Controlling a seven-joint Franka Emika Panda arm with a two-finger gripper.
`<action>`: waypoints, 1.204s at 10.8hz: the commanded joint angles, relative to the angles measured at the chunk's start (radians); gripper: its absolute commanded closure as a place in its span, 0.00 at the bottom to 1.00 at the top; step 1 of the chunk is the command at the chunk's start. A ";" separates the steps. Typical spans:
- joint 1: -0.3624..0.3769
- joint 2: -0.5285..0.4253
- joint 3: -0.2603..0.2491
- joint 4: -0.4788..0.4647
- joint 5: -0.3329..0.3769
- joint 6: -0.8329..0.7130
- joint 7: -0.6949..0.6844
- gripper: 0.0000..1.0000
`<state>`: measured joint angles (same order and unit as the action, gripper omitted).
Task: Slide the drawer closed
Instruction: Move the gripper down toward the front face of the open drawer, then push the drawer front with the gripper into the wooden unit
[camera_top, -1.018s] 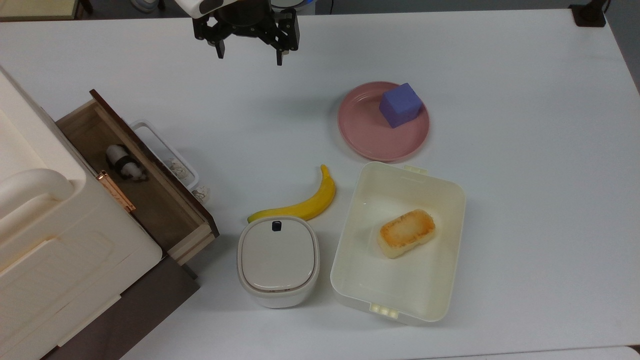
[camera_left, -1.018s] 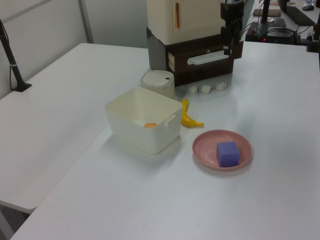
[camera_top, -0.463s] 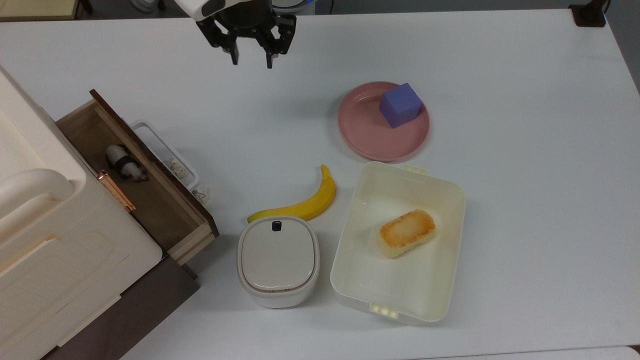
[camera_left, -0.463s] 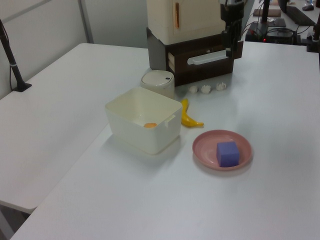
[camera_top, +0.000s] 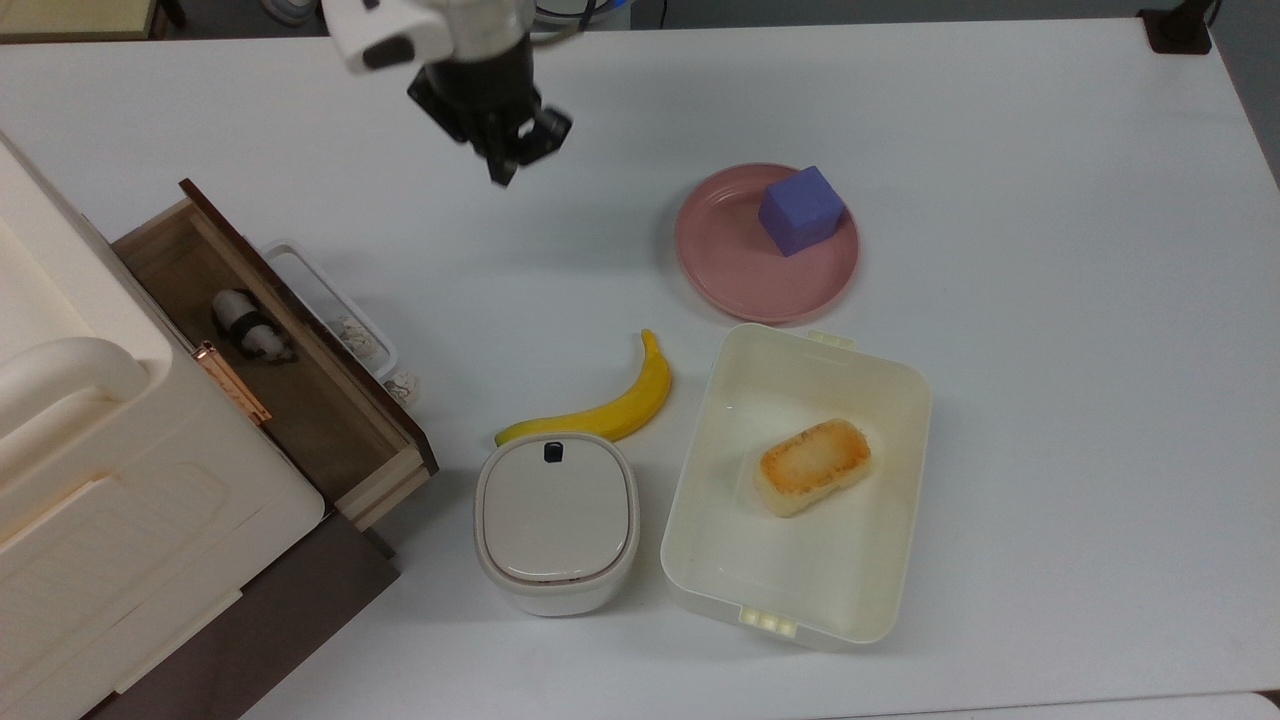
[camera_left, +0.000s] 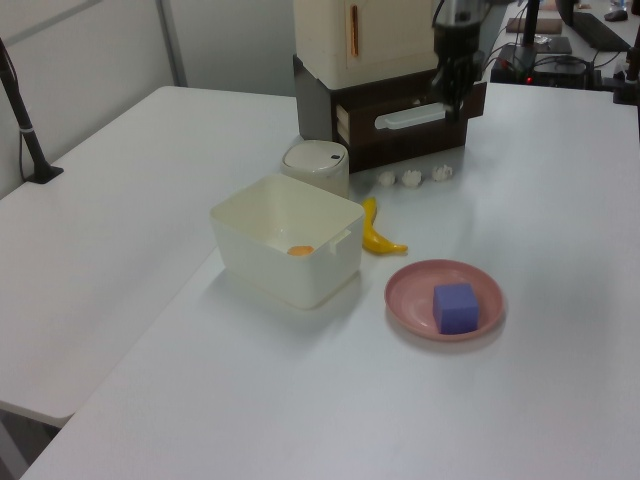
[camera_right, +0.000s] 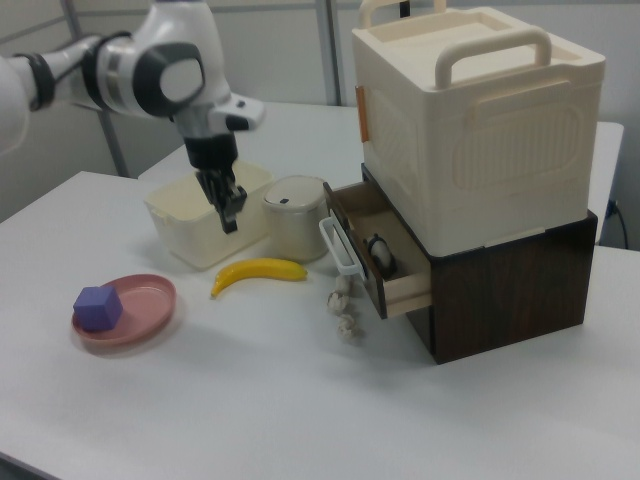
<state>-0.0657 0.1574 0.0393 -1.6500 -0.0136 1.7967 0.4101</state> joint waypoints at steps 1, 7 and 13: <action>-0.034 0.088 -0.010 -0.007 0.001 0.105 0.166 1.00; -0.105 0.241 -0.021 0.073 -0.111 0.380 0.271 1.00; -0.112 0.327 -0.104 0.137 -0.244 0.625 0.306 1.00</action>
<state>-0.1826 0.4447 -0.0186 -1.5713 -0.2264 2.3695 0.6914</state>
